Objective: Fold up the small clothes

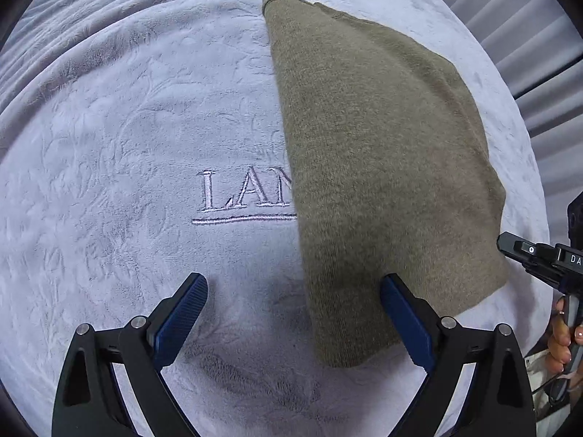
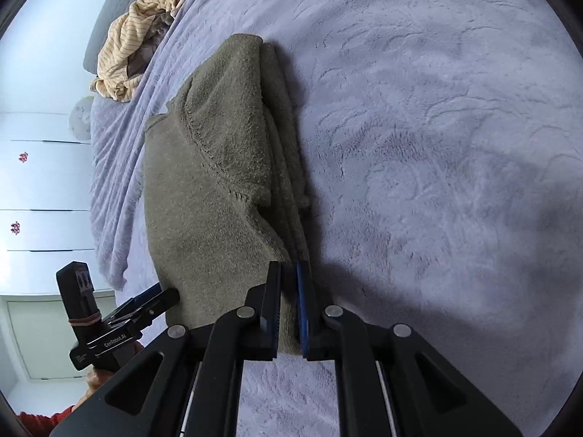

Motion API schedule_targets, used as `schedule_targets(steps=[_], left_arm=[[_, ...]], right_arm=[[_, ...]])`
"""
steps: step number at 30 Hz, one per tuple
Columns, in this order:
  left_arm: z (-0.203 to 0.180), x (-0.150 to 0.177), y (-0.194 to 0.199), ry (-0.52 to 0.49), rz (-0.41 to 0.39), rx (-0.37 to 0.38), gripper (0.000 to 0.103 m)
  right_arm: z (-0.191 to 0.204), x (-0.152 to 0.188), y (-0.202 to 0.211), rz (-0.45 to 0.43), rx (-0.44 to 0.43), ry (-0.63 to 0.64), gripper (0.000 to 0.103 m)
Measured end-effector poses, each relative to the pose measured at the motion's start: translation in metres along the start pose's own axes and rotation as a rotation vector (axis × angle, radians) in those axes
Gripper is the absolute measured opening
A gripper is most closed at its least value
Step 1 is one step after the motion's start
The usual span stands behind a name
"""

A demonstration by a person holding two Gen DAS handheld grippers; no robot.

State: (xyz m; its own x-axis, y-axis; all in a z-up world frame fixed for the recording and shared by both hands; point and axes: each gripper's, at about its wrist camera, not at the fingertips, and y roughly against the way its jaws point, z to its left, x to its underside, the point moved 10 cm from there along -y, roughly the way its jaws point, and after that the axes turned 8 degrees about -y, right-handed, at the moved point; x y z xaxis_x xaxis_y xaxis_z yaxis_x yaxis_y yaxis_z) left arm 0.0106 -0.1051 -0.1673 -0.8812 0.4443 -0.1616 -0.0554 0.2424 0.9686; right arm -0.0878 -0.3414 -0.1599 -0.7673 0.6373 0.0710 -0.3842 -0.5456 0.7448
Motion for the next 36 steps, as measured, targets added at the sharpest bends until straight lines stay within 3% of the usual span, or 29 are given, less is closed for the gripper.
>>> schedule_targets(steps=[5, 7, 8, 9, 10, 17, 22, 28, 36], left_arm=[[0.002, 0.017, 0.014, 0.005, 0.007, -0.002, 0.096], [0.007, 0.026, 0.020, 0.011, 0.011, -0.002, 0.096], [0.008, 0.025, 0.024, 0.013, 0.013, -0.002, 0.096], [0.009, 0.026, 0.026, 0.015, 0.015, -0.001, 0.096], [0.008, 0.028, 0.030, 0.016, 0.017, -0.002, 0.096], [0.014, 0.036, 0.046, 0.019, 0.020, -0.008, 0.096], [0.014, 0.033, 0.047, 0.014, 0.027, -0.010, 0.096], [0.017, 0.028, 0.047, 0.027, 0.026, -0.004, 0.096], [0.016, 0.015, 0.043, 0.032, 0.019, -0.009, 0.096]], right_arm=[[-0.006, 0.013, 0.013, 0.000, 0.025, -0.031, 0.012], [-0.007, 0.017, 0.018, -0.006, 0.035, -0.035, 0.024], [-0.008, 0.019, 0.019, -0.005, 0.037, -0.038, 0.045], [-0.008, 0.021, 0.021, -0.004, 0.035, -0.044, 0.076], [-0.007, 0.023, 0.022, -0.001, 0.025, -0.049, 0.085], [0.000, 0.027, 0.025, -0.005, 0.035, -0.068, 0.088], [-0.003, 0.028, 0.023, 0.007, 0.013, -0.104, 0.103], [0.002, 0.031, 0.017, 0.045, -0.016, -0.090, 0.103], [0.005, 0.013, 0.016, 0.041, 0.034, -0.061, 0.103]])
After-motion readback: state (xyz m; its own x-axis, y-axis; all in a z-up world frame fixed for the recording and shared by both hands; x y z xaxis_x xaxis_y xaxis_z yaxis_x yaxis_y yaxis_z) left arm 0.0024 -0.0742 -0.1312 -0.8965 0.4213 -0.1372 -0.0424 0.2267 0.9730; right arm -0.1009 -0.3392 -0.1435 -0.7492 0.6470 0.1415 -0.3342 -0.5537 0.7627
